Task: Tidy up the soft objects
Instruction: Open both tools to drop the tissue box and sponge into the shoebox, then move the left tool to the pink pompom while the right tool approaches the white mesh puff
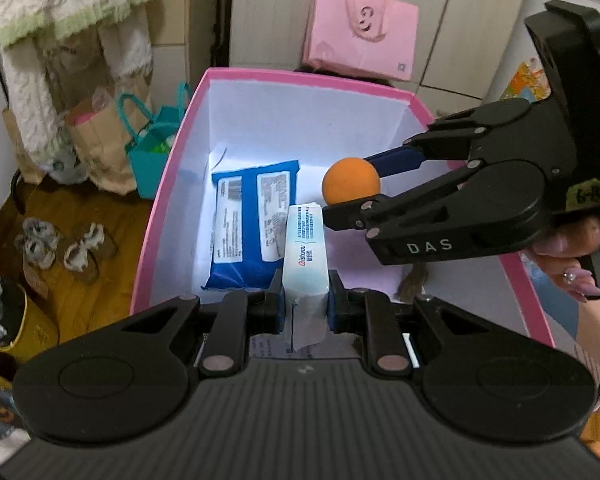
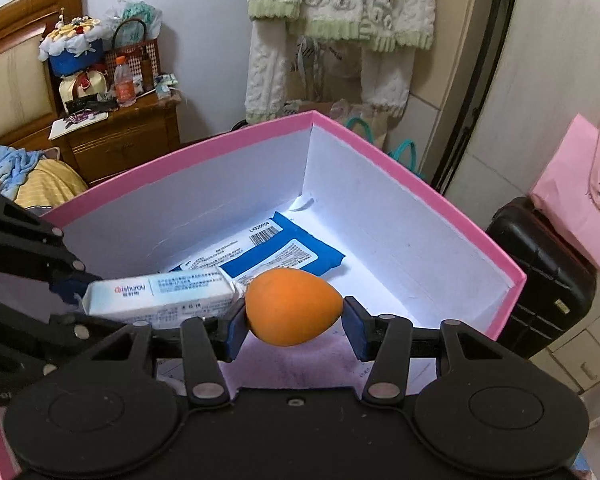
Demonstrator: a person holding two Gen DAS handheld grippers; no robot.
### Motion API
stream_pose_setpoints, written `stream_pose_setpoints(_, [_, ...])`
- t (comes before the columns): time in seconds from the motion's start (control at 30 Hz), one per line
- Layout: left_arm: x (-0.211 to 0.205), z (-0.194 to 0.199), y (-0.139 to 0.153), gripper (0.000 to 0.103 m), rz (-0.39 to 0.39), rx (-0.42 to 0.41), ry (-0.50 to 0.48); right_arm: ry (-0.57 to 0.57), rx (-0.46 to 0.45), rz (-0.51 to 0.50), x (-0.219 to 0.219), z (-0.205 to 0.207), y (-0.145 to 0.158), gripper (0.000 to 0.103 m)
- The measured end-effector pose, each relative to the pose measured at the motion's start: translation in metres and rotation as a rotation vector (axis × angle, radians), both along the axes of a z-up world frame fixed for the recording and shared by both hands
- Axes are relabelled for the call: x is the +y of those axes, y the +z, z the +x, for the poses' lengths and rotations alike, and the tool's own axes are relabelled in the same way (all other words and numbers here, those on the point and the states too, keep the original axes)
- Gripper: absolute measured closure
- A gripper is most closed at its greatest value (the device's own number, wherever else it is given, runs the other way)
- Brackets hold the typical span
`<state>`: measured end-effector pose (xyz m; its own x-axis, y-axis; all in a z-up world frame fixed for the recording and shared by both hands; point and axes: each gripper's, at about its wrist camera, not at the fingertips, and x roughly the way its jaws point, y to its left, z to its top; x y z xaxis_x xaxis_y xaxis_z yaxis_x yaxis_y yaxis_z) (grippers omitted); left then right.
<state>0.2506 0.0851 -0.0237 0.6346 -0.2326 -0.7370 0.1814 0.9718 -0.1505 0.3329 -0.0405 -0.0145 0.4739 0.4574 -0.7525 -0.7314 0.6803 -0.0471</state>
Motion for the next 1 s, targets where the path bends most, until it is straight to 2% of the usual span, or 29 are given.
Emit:
stream_pose_setpoints(0.13, [-0.001,-0.004,0.004,0.077,0.014,-0.008,-0.025,-0.011,-0.005,0.008,-0.003,-0.004,0.003,0.036])
stream_pose_setpoints(0.2, [-0.001,-0.009,0.009,0.065,0.010,-0.019,-0.037,-0.016,-0.017,0.013,-0.005,-0.011,0.007,0.036])
stream_pose_setpoints(0.33, [-0.003,-0.028,0.021,0.062,0.065,-0.095,-0.019,-0.061,-0.039,0.006,-0.014,-0.031,0.016,0.035])
stream_pose_setpoints(0.43, [0.002,-0.045,0.028,0.058,0.049,-0.115,-0.016,-0.045,-0.061,0.038,-0.022,-0.055,0.025,0.033])
stream_pose_setpoints(0.57, [0.001,-0.067,0.039,0.056,0.058,-0.152,-0.028,-0.069,-0.100,0.025,-0.030,-0.081,0.035,0.032])
stream_pose_setpoints(0.8, [-0.004,-0.098,0.057,0.052,0.016,-0.128,-0.090,-0.088,-0.151,0.019,-0.048,-0.119,0.055,0.032])
stream_pose_setpoints(1.0, [-0.014,-0.125,0.071,0.048,0.024,-0.133,-0.159,-0.138,-0.222,-0.003,-0.069,-0.161,0.074,0.032])
